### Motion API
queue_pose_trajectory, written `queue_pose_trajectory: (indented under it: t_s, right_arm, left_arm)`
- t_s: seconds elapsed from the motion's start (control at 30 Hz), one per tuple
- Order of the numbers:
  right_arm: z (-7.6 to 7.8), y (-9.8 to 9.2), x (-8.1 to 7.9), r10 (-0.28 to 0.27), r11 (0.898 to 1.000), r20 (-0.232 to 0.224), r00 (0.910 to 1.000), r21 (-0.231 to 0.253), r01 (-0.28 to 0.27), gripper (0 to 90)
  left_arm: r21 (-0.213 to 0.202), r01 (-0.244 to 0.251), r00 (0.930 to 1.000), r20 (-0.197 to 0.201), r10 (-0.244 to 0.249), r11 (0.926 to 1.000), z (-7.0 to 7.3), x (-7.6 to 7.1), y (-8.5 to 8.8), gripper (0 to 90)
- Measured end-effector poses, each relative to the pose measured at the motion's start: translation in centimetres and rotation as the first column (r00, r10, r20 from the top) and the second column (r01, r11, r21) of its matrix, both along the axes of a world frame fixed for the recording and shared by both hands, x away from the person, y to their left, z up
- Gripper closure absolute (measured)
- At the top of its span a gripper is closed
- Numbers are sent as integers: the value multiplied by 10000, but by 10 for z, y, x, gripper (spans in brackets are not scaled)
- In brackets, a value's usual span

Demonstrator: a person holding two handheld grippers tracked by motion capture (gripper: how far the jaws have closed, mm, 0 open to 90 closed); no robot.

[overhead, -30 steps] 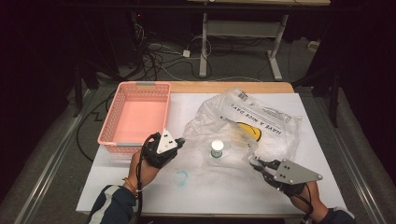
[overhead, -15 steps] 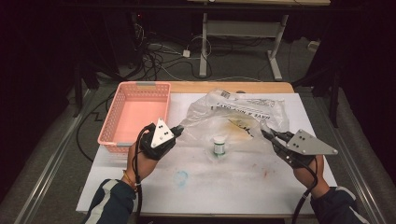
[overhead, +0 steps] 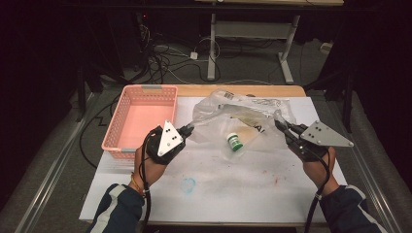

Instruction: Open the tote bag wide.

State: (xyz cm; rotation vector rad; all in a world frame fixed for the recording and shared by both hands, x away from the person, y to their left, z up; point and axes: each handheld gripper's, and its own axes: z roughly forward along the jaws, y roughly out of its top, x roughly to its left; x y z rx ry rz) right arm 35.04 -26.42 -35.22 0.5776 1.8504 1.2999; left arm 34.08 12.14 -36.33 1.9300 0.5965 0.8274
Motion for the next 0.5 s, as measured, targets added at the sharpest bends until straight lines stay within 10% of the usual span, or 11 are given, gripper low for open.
queue_pose_trajectory:
  t_s: [0.5]
  right_arm:
    - [9, -9, 31, -651, 9968, -406, 9970, 445, 669, 896]
  left_arm:
    - [-402, 389, 9992, 9, -389, 9984, 9, 6, -8, 847]
